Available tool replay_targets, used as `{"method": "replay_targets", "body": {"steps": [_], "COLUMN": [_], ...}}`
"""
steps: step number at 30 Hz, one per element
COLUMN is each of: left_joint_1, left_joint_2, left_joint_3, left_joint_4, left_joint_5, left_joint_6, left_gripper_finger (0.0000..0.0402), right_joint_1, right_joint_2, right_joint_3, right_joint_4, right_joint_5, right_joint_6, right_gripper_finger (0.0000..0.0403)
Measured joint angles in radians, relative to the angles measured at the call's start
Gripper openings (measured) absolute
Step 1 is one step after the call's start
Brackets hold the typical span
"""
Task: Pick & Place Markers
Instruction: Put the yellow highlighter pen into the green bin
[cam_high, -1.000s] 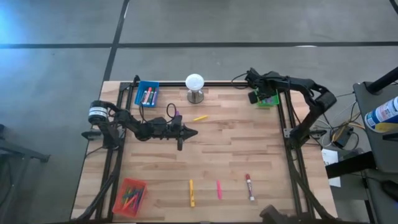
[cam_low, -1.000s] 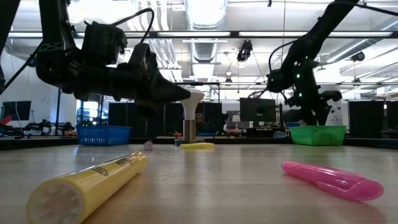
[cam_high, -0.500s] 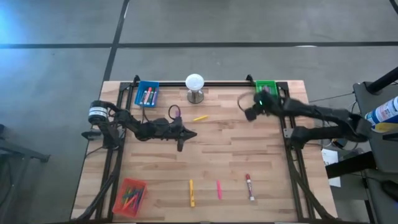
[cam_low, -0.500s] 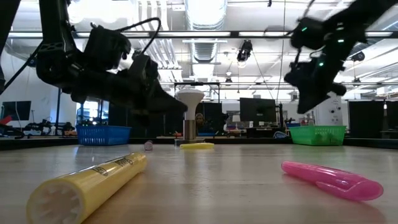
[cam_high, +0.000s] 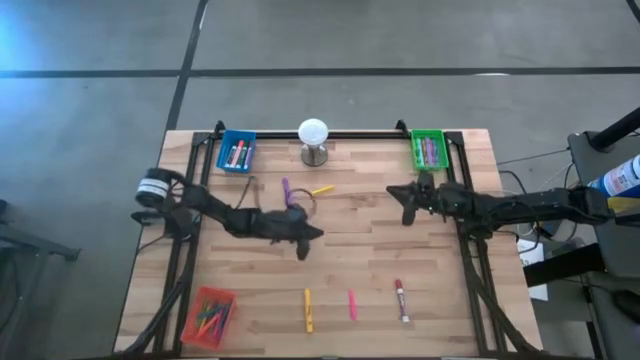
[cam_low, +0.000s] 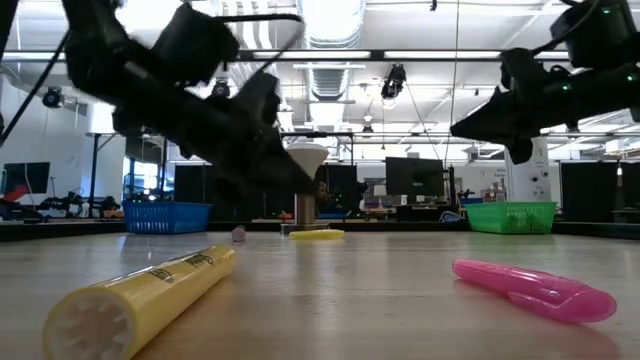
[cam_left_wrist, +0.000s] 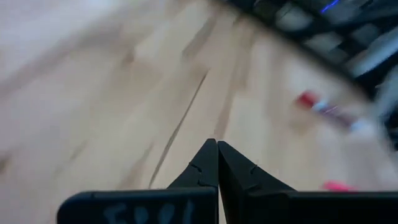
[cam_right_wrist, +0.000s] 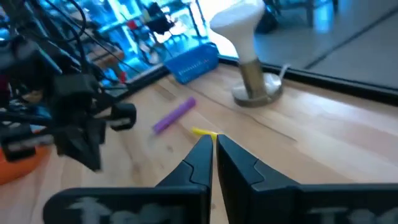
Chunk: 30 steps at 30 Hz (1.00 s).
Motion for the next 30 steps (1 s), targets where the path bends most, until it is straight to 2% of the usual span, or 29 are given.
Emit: {"method": "replay_targets", "body": {"steps": [6,14,19,24,30], "left_joint_1": [-0.119,-0.252,-0.341,-0.383,-0.400], "left_joint_2": [-0.011,0.015,0.090,0.225,0.367], "left_joint_3": [0.280,0.574,0.754,0.953,1.116], "left_joint_4": [-0.662,-1.212,-1.422,-1.569,-1.659], "left_joint_5": [-0.167,-0.188,-0.149,-0.031,0.076], "left_joint_6": [-0.169,-0.620,-0.838,-1.030,-1.151], "left_gripper_finger": [0.0000,0.0016,0.0066,0.0115,0.0141], "right_joint_1": [0.036,0.130,0.163,0.173,0.199], "right_joint_2": [-0.006,-0.006,-0.006,-0.005,-0.005], "right_joint_3": [-0.035,-0.035,-0.036,-0.039,-0.041], "right_joint_4": [0.040,0.041,0.043,0.042,0.041], "right_joint_5": [0.000,0.000,0.002,0.002,0.002], "right_joint_6": [-0.035,-0.059,-0.095,-0.094,-0.096], "right_gripper_finger": [0.0018,0.0018,0.0018,0.0018,0.0018]}}
